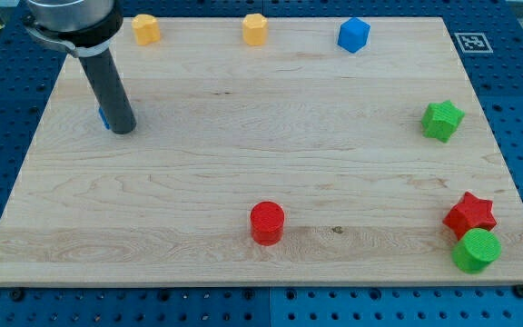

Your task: Move the cube towards the bottom left side of the board

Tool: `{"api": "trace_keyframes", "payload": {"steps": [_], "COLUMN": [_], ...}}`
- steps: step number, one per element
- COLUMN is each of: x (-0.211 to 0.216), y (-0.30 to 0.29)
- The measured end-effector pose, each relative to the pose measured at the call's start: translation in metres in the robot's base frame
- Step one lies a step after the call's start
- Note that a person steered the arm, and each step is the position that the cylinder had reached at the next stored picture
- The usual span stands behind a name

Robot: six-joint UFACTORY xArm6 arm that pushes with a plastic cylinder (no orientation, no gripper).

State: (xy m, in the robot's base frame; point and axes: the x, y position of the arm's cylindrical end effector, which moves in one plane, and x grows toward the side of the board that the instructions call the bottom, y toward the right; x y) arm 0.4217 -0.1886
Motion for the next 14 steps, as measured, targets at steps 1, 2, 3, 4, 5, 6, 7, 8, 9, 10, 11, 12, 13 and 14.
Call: {"api": "trace_keyframes", "payload": {"steps": [1, 2, 3, 4, 5, 6, 7, 8, 9, 10, 11, 12, 13, 14], "x": [-0.002, -0.002, -0.002, -0.002, -0.030, -0.045, -0.045, -0.045, -0.045, -0.045, -0.045, -0.045, -0.051, -0.068], "y": [-0.002, -0.002, 0.041, 0.109, 0.148, 0.157, 0.157, 0.158, 0.165, 0.173, 0.174, 0.176, 0.197, 0.246]}}
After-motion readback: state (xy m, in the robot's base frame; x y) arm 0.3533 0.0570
